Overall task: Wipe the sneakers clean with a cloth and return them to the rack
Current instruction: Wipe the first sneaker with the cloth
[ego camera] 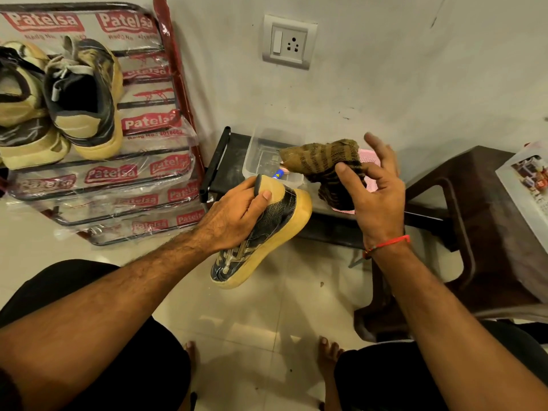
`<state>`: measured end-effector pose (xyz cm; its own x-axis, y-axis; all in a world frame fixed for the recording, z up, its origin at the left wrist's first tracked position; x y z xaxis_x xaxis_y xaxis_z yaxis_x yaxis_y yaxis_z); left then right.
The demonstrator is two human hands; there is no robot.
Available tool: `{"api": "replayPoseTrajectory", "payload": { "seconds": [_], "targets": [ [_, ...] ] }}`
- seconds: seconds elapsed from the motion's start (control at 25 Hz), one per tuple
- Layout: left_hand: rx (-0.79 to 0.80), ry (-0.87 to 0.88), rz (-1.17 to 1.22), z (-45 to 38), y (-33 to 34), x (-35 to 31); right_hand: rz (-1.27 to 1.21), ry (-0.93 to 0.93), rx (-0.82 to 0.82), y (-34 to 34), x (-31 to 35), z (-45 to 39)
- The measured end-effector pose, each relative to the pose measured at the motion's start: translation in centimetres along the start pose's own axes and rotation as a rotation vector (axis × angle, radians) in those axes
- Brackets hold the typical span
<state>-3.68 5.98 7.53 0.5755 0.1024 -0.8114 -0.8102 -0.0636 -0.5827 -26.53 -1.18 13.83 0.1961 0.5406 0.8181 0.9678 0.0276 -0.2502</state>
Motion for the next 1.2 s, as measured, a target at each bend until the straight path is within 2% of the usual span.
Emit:
{"api": "replayPoseTrajectory", "payload": {
  "seconds": [0.12, 0.2, 0.28, 0.36, 0.44, 0.6, 0.68, 0.76, 0.88, 0.96, 1.08, 1.2],
  "targets": [
    [0.016, 0.003, 0.009, 0.2, 0.1, -0.1, 0.038, -0.341, -0.003, -0.8, 2.4, -0.4],
    [0.027, 0.027, 0.005, 0.4, 0.2, -0.2, 0.008, -0.39, 0.022, -0.5, 3.0, -0.1],
    [0.045, 0.028, -0.004, 0.4, 0.3, -0.3, 0.003, -0.325, 0.043, 0.0, 2.7, 0.0],
    [0.049, 0.019, 0.004, 0.4, 0.3, -0.4, -0.078, -0.161, 0.029, 0.4, 1.7, 0.2],
    [0.038, 0.011, 0.019, 0.3, 0.2, -0.3, -0.254, 0.08, -0.049, 0.7, 0.7, 0.3],
    [0.032, -0.011, -0.002, 0.2, 0.2, 0.1, -0.655, 0.69, -0.301, 1.0, -2.2, 1.3],
    [0.025, -0.01, -0.007, 0.2, 0.2, 0.1, -0.782, 0.864, -0.29, 0.8, -2.5, 1.5],
    [0.025, -0.01, -0.011, 0.1, 0.2, 0.1, -0.795, 0.787, -0.304, 0.3, -2.3, 1.2],
    [0.043, -0.014, -0.023, 0.1, 0.4, 0.2, -0.682, 0.369, -0.342, -1.5, -0.7, -0.7],
    [0.054, -0.02, -0.03, 0.1, 0.6, 0.3, -0.645, 0.168, -0.231, -1.9, 0.5, -1.7],
    [0.069, -0.026, -0.013, 0.3, 0.6, 0.3, -0.604, 0.085, -0.109, -1.9, 0.8, -1.8],
    [0.075, -0.014, -0.007, 0.3, 0.6, 0.2, -0.839, 0.112, -0.058, -1.3, 1.4, -1.5]
  ]
}}
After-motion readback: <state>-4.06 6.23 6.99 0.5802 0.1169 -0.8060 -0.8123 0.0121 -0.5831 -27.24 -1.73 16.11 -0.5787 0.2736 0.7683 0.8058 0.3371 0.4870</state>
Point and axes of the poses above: each hand's wrist, its own z-axis away from the middle knuckle, its own y-axis out of the palm, x = y × z, the point moved 5 cm from there along -z, towards the middle knuckle, and after that the axes turned 11 degrees about -y, right-handed, at the moved point
